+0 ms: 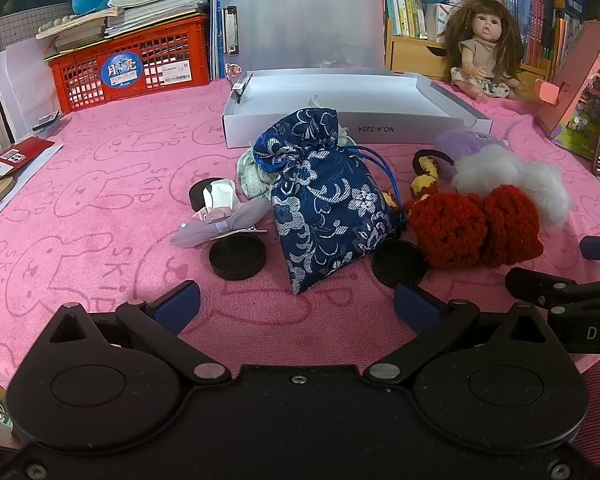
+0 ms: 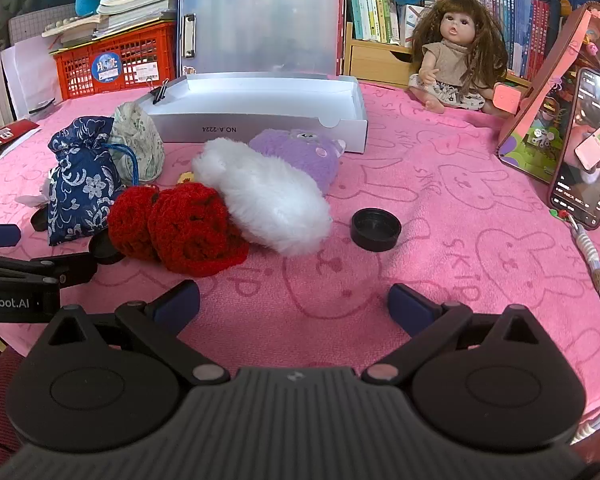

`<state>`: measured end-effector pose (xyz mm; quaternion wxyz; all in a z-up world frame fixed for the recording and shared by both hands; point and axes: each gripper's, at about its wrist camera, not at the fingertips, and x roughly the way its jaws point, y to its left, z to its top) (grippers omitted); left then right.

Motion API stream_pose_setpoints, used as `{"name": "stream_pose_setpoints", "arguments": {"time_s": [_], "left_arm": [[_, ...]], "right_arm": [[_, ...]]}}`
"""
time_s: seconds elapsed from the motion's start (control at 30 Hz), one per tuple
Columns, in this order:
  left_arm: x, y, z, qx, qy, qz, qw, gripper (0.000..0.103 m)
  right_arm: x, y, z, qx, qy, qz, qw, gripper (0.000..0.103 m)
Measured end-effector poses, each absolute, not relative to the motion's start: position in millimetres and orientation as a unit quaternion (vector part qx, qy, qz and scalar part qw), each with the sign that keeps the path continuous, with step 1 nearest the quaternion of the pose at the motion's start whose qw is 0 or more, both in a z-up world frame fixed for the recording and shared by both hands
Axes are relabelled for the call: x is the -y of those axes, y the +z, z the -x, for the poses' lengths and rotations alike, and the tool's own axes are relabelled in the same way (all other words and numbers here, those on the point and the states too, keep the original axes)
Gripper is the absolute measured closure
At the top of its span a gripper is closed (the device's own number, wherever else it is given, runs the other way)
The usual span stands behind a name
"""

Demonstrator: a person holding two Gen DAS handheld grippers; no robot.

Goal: Organize objects
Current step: 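Move the left tool toward the blue pouch while the right tool approaches the white pompom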

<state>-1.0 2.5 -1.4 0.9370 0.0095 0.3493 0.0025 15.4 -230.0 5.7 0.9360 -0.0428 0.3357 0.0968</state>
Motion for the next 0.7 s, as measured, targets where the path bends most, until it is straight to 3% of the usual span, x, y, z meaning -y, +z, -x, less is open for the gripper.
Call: {"name": "stream_pose_setpoints", "arguments": {"time_s": [0.7], "left_arm": [[-11, 12, 8, -0.325, -0.012, 0.015, 0.945, 0.003]], "right_arm": [[234, 18, -6, -0.301, 0.130, 0.024, 0.944, 0.000]]}}
